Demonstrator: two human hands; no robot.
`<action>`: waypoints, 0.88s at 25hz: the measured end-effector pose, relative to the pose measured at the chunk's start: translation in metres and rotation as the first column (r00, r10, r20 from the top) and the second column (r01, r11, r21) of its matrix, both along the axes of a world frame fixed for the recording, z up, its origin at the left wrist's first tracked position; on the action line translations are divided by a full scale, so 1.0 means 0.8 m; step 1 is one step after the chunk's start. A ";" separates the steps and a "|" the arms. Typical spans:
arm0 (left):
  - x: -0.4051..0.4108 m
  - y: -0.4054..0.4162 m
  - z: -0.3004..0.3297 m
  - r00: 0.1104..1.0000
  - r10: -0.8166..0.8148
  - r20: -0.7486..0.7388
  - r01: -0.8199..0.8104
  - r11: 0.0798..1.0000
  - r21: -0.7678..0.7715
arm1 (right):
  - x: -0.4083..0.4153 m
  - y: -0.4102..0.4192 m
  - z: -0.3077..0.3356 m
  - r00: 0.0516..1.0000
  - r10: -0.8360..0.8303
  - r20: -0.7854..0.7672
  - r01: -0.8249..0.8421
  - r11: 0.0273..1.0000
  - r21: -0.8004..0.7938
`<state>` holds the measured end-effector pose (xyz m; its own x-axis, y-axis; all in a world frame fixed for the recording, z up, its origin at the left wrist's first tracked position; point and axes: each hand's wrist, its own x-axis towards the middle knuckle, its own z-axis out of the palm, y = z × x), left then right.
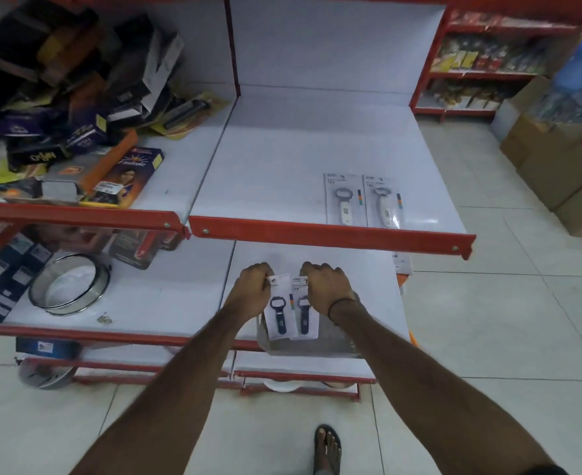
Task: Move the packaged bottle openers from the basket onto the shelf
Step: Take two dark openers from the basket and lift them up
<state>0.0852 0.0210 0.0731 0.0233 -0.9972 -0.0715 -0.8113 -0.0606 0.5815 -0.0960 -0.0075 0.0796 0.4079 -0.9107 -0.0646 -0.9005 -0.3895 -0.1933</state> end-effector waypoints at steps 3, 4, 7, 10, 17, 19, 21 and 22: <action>0.000 0.042 0.037 0.997 -0.079 0.008 0.079 0.996 -0.047 | -0.010 0.053 0.032 0.999 -0.033 0.026 0.035 0.998 -0.055; 0.002 0.054 0.052 0.996 -0.085 0.011 0.085 0.991 -0.099 | -0.013 0.066 0.045 0.998 -0.046 0.043 0.049 0.995 -0.087; 0.006 0.080 0.100 0.997 -0.073 -0.014 0.066 0.950 -0.305 | -0.018 0.096 0.094 0.992 -0.055 0.115 0.079 0.972 -0.221; 0.009 0.087 0.158 0.995 -0.082 -0.052 0.051 0.898 -0.437 | -0.016 0.107 0.158 0.968 -0.036 0.249 0.120 0.935 -0.334; 0.015 0.032 0.276 0.986 -0.063 -0.156 -0.032 0.839 -0.544 | -0.011 0.056 0.289 0.931 -0.091 0.354 0.210 0.925 -0.317; 0.018 0.004 0.297 0.984 -0.046 -0.174 -0.058 0.833 -0.550 | -0.008 0.027 0.314 0.914 -0.091 0.396 0.224 0.926 -0.304; 0.021 -0.026 0.311 0.983 -0.018 -0.182 -0.088 0.826 -0.557 | -0.004 -0.007 0.332 0.903 -0.089 0.421 0.231 0.925 -0.300; 0.022 -0.040 0.316 0.984 -0.002 -0.179 -0.099 0.825 -0.556 | -0.002 -0.023 0.337 0.900 -0.091 0.426 0.233 0.927 -0.295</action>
<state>0.1027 -0.0112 0.3257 0.1113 -0.8633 0.4923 -0.7053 0.2804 0.6511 -0.0977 -0.0258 0.3489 0.1790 -0.9046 0.3868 -0.8304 -0.3497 -0.4338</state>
